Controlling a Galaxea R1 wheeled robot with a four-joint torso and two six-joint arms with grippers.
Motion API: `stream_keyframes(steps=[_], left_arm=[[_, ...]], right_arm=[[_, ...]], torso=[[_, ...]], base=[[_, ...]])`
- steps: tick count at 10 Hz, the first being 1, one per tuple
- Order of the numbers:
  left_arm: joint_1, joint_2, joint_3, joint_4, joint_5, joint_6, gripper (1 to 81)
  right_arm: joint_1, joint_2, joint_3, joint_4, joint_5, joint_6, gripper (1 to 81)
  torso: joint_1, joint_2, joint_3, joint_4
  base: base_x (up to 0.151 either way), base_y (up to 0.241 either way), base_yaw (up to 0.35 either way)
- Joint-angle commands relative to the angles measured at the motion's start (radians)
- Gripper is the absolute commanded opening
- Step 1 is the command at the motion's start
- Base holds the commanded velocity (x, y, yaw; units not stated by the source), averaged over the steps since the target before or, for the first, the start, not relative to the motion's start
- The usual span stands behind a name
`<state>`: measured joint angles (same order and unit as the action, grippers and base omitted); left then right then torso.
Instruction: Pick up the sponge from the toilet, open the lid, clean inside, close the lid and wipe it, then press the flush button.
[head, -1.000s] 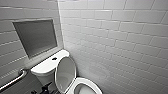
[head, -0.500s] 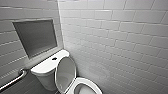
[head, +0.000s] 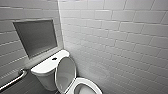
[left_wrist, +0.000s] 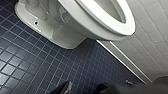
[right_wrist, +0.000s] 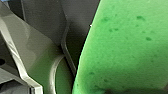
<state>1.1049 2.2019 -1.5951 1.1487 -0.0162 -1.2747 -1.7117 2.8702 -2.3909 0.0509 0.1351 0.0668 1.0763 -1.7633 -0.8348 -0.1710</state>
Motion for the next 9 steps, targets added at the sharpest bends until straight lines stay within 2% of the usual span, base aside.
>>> stream_keyframes(steps=[1,2,4,7,8,9], left_arm=[[0.04,0.078,0.001,0.138,0.154,0.009,81.1],[0.051,0.082,0.001,0.147,0.156,0.009,81.1],[0.08,0.107,0.001,0.177,0.154,0.014,81.1],[0.141,0.207,-0.086,0.181,0.167,0.029,81.1],[0.161,0.25,-0.146,0.181,0.167,0.031,81.1],[0.177,0.286,-0.198,0.183,0.167,0.031,81.1]], right_arm=[[0.062,0.005,0.02,0.003,0.029,-0.002,1.0],[0.062,0.002,0.02,0.003,0.029,-0.001,1.0],[0.066,-0.001,0.02,0.003,0.034,-0.001,1.0],[0.066,-0.001,0.016,0.003,0.034,-0.001,1.0],[0.066,-0.001,0.013,0.003,0.034,-0.001,1.0],[0.066,-0.001,0.013,0.003,0.034,-0.001,1.0]], torso=[[0.0,0.0,0.0,0.0],[-0.064,0.1,0.0,0.0],[-0.077,0.118,0.001,0.0],[-0.144,0.221,0.001,0.0],[-0.166,0.256,0.03,0.0],[-0.191,0.295,0.084,0.0]], base=[[0.0,0.0,0.0],[0.0,0.0,0.0],[0.0,0.0,0.0],[0.0,0.0,0.0],[0.0,0.0,0.0],[0.0,0.0,0.0]])
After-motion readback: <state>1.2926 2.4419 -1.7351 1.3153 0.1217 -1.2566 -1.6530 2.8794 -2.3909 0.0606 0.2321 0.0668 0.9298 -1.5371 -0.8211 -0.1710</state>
